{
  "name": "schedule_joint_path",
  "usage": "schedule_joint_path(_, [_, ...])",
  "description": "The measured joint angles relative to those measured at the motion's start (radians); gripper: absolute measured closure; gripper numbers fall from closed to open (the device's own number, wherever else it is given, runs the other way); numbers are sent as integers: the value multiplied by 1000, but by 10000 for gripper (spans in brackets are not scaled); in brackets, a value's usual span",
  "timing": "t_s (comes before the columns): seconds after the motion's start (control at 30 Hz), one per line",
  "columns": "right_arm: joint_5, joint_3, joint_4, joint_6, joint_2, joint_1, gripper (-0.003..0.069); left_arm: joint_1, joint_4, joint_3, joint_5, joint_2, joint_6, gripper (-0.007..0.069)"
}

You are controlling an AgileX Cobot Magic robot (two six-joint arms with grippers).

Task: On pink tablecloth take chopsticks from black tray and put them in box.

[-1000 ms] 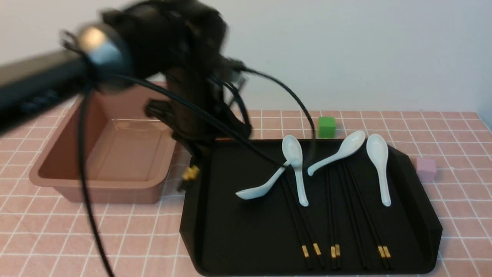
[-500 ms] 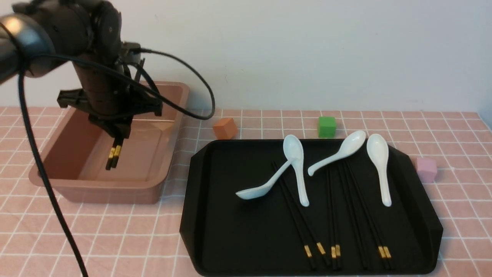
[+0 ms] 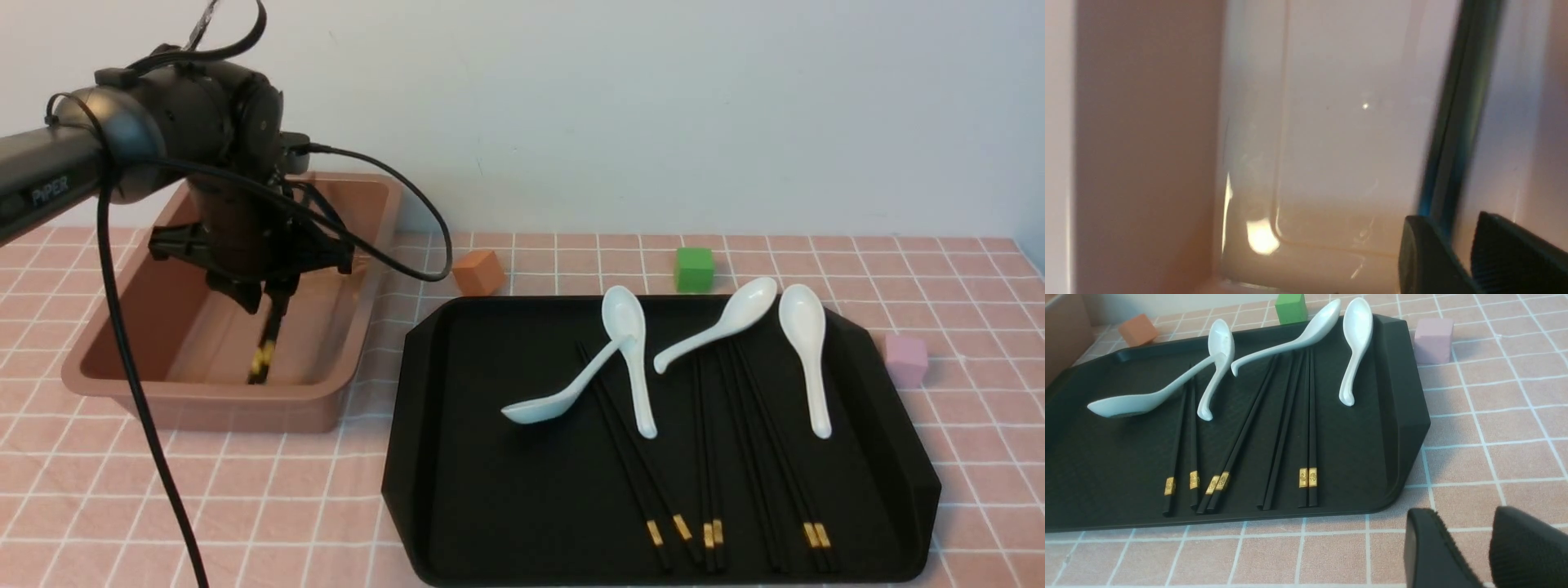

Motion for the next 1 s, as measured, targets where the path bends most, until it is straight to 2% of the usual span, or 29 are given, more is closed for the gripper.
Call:
schedule_joint_path(0.07, [0, 0, 0, 0, 0, 0, 419, 0, 2, 0, 34, 0, -3, 382])
schedule_joint_path(0.17, [0, 0, 0, 0, 0, 0, 419, 0, 7, 0, 63, -6, -3, 365])
schedule_joint_path(0.4, [0, 0, 0, 0, 0, 0, 419, 0, -50, 0, 90, -143, -3, 396])
schedule_joint_path(0.5, [0, 0, 0, 0, 0, 0, 419, 0, -114, 0, 107, -273, 7, 484])
schedule_joint_path(0.63, [0, 0, 0, 0, 0, 0, 419, 0, -199, 50, 84, -471, 62, 636])
schedule_joint_path(0.67, [0, 0, 0, 0, 0, 0, 419, 0, -203, 56, 77, -491, 65, 638])
schedule_joint_path(0.83, [0, 0, 0, 0, 0, 0, 419, 0, -296, 327, -39, -769, 101, 638])
schedule_joint_path(0.97, [0, 0, 0, 0, 0, 0, 419, 0, -326, 613, -189, -997, 138, 638])
schedule_joint_path(1.0, [0, 0, 0, 0, 0, 0, 419, 0, -326, 627, -198, -1008, 140, 638])
